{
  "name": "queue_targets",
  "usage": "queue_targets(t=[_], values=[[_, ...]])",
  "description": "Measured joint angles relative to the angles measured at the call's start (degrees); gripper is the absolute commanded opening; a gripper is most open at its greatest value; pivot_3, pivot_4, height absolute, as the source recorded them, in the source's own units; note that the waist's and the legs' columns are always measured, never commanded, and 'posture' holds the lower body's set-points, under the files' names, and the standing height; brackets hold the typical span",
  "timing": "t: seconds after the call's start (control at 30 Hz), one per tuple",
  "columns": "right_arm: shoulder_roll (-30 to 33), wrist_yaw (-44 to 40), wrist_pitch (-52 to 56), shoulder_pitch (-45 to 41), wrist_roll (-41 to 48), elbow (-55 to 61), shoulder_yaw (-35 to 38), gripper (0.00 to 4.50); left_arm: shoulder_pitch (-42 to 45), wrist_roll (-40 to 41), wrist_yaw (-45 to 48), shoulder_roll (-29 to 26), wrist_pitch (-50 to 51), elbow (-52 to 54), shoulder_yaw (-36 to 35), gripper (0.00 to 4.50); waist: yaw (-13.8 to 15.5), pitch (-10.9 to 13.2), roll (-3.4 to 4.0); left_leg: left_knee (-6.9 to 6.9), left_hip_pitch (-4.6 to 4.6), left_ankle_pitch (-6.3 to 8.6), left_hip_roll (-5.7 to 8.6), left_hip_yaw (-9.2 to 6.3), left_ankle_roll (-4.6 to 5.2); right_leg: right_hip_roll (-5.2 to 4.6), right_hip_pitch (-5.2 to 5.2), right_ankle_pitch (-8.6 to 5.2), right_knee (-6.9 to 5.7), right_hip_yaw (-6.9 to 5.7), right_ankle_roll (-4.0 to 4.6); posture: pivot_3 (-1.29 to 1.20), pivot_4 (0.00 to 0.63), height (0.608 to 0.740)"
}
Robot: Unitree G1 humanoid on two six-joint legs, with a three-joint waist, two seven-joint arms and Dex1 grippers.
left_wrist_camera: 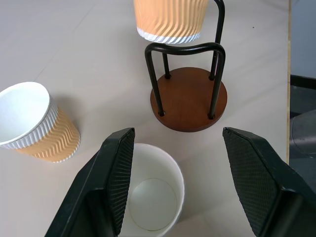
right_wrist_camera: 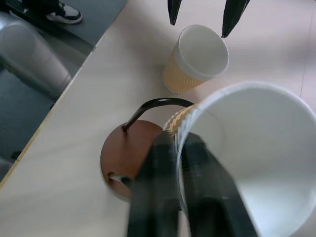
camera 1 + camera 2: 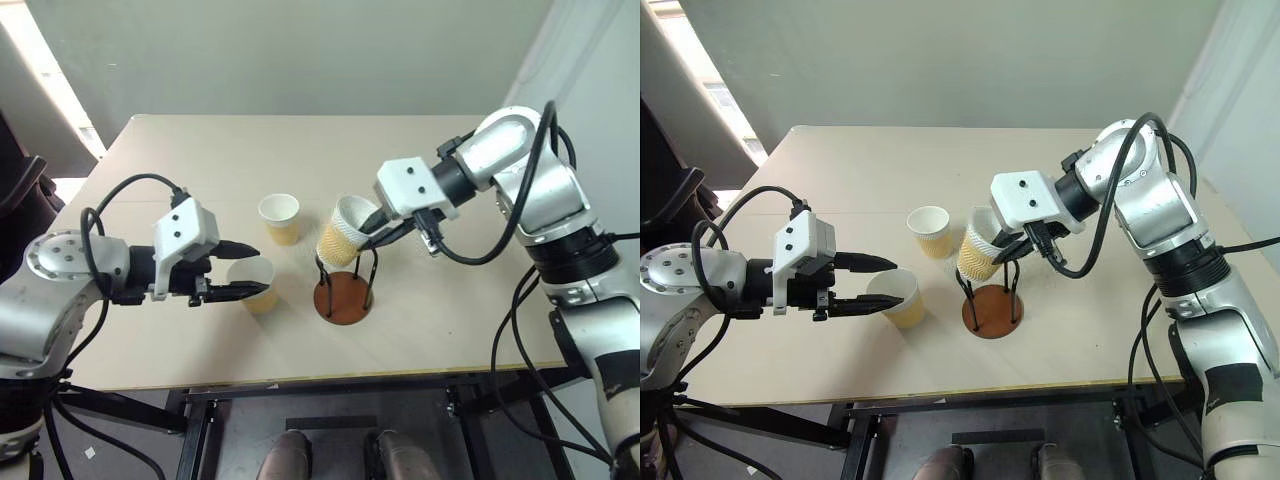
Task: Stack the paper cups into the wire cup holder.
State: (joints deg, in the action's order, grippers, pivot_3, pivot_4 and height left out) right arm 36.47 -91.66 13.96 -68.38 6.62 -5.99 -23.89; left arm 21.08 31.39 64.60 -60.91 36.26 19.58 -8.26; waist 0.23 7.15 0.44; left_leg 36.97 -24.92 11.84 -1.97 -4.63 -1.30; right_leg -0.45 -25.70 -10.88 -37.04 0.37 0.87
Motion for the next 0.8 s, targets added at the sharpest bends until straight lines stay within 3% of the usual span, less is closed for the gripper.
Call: queue_targets(t=[0.33, 0.8], values=[[2.3, -0.6, -0.2, -0.2, 0.2, 0.2, 0.0, 4.47, 0.8, -0.1, 0.1, 0.0, 0.0, -0.3, 0.4, 3.06, 0.0, 0.0, 0.0, 0.0, 0.0, 0.01, 0.0, 0.0, -0.03, 0.0, 0.0, 0.0, 0.0, 0.0, 0.0, 0.0, 0.15, 0.74], [3.6, -0.5, 2.7, 0.1, 7.8, 8.9, -0.5, 4.49, 3.8, -0.7, 1.0, 0.2, -0.9, -2.7, 2.9, 3.06, 0.0, 0.0, -0.01, 0.0, 0.03, -0.01, -0.01, -0.02, -0.05, 0.04, 0.01, -0.01, -0.02, 0.01, 0.01, 0.0, 0.15, 0.74]])
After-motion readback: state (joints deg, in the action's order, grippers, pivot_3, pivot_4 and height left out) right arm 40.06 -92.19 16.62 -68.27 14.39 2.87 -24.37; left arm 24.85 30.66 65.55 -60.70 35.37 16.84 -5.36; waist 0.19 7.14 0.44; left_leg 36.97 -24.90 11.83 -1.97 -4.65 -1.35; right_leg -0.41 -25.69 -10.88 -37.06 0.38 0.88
